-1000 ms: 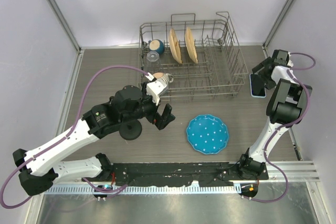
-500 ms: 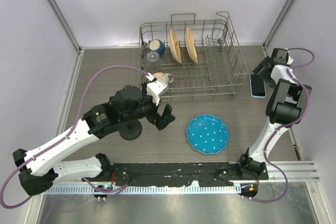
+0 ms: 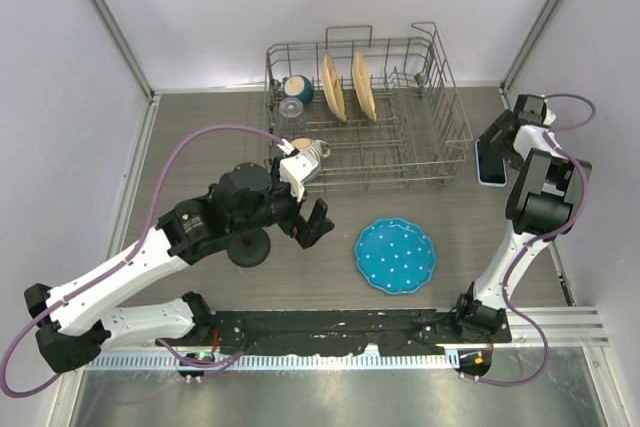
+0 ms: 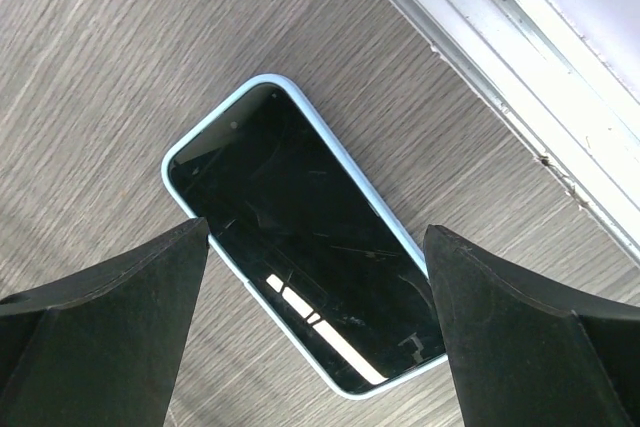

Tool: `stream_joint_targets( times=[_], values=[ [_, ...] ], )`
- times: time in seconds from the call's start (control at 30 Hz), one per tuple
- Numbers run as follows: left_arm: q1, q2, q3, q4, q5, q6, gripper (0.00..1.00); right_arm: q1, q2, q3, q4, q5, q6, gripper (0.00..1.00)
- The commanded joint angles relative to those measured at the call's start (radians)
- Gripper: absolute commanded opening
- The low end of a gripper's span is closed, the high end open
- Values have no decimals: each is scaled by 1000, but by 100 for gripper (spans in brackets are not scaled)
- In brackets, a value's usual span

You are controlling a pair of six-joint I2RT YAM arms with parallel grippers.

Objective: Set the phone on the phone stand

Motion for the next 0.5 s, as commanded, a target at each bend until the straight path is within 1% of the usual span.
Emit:
stream_joint_targets(
  times=[0.0, 0.3, 0.47],
  values=[
    [-5, -6, 13, 14, 21, 8, 100, -2, 8, 4, 25, 46, -37, 94],
    [-8, -2, 13, 12, 20, 8, 100, -2, 5, -31, 66, -57, 14, 94],
    [-8, -4, 13, 12, 18, 9, 100, -1, -29, -85, 115, -122, 38, 95]
  ],
)
